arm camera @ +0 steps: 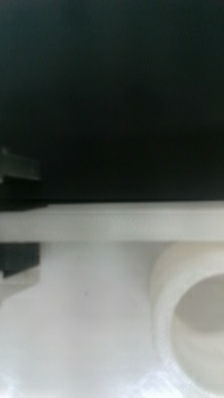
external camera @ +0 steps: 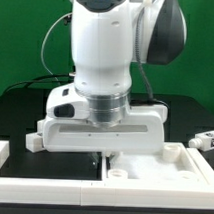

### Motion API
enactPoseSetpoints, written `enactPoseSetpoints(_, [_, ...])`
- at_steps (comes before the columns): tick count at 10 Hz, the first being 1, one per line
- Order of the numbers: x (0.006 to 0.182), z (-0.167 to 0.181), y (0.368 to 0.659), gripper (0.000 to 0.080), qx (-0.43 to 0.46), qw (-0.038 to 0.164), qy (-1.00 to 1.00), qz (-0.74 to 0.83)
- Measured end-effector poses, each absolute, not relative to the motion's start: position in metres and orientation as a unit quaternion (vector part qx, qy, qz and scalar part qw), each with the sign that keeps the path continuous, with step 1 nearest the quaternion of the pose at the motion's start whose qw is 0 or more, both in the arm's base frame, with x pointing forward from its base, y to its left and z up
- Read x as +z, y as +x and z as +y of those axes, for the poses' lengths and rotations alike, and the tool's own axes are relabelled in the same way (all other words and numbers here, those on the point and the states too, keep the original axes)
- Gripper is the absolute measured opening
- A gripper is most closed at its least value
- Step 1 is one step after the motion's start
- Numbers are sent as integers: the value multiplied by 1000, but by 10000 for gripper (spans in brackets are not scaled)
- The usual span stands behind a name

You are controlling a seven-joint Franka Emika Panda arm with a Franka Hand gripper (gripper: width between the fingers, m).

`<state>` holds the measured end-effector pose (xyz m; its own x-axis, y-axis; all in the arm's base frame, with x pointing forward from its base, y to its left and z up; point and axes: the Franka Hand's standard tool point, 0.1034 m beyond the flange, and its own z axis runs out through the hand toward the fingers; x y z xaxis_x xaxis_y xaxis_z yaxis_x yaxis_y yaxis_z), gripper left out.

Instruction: Assemble one leg

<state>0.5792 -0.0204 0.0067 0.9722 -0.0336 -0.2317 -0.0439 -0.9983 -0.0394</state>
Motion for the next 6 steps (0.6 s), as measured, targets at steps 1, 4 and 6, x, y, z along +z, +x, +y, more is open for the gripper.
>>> enactPoseSetpoints(1, [7, -20, 579, 44, 118, 18, -993, 21])
enactPoseSetpoints(4, [7, -21, 579, 44, 120, 13, -993, 16])
enactPoseSetpoints(6, [8, -19, 579, 231, 121, 13, -992, 14])
